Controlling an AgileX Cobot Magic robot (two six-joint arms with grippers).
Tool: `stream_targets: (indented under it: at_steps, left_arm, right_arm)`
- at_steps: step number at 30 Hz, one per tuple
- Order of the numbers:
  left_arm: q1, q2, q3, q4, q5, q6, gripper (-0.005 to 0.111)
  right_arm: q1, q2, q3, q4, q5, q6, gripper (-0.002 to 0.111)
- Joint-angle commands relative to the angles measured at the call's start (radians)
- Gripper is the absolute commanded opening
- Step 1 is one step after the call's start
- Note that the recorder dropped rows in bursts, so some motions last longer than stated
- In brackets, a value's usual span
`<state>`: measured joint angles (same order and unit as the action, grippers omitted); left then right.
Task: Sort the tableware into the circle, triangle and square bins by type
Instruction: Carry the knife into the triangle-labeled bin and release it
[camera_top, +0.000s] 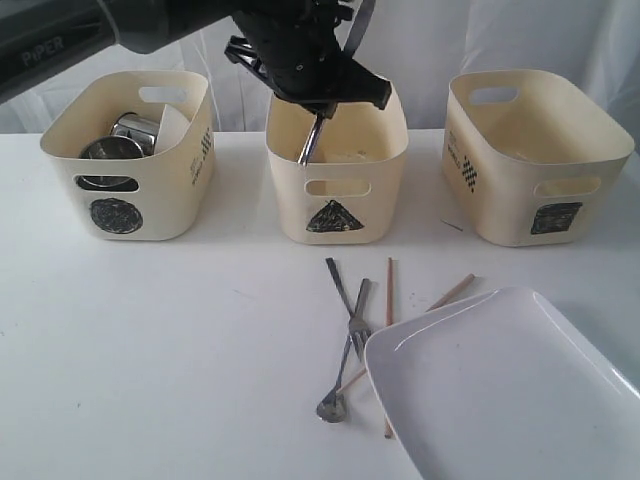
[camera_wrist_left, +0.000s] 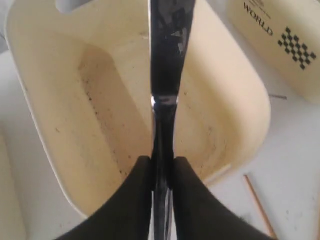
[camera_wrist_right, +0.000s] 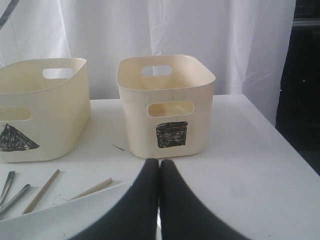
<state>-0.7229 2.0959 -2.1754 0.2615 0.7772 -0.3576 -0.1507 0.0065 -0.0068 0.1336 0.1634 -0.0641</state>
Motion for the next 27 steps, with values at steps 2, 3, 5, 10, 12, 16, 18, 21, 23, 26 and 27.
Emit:
stream_targets:
  at_steps: [2,3,5,10,12,16,18,21,23,26,27]
  left_arm:
    - [0.022,0.047,-0.09,0.031,-0.067,0.0,0.0]
    - [0.025,0.056,-0.102,0.038,-0.08,0.0,0.0]
    - [0.035,0.069,-0.116,0.047,-0.119,0.0,0.0]
    - [0.063,0.108,-0.14,0.045,-0.171,0.0,0.0]
    - [0.083,0.132,-0.141,0.028,-0.182,0.0,0.0]
    - [0.095,0.187,-0.141,-0.008,-0.234,0.052,0.0]
    - [0.095,0.209,-0.141,-0.022,-0.237,0.07,0.0]
    - [0.095,0.226,-0.141,-0.067,-0.239,0.07,0.009]
    - [0.095,0.226,-0.141,-0.071,-0.237,0.07,0.026]
    - [0.095,0.216,-0.141,-0.071,-0.204,0.07,0.049]
    - [0.093,0.206,-0.141,-0.071,-0.194,0.07,0.052]
  right_arm:
    - [0.002,-0.007,0.007,-0.003,-0.007,-0.007,0.0]
    - [0.002,-0.007,0.007,-0.003,-0.007,-0.007,0.0]
    - [0.002,-0.007,0.007,-0.003,-0.007,-0.007,0.0]
    - [0.002,-0.007,0.007,-0.003,-0.007,-0.007,0.0]
    - [0.002,-0.007,0.007,-0.003,-0.007,-0.007,0.0]
    - [0.002,-0.007,0.007,-0.003,-0.007,-0.007,0.0]
    - [0.002,-0.007,0.007,-0.003,-0.007,-0.007,0.0]
    - [0.002,-0.007,0.007,-0.003,-0.007,-0.007,0.0]
    - [0.002,-0.007,0.007,-0.003,-0.007,-0.007,0.0]
    - [0.002,-0.007,0.007,-0.003,-0.007,-0.007,0.0]
    - [0.002,-0.007,0.007,-0.003,-0.007,-0.007,0.0]
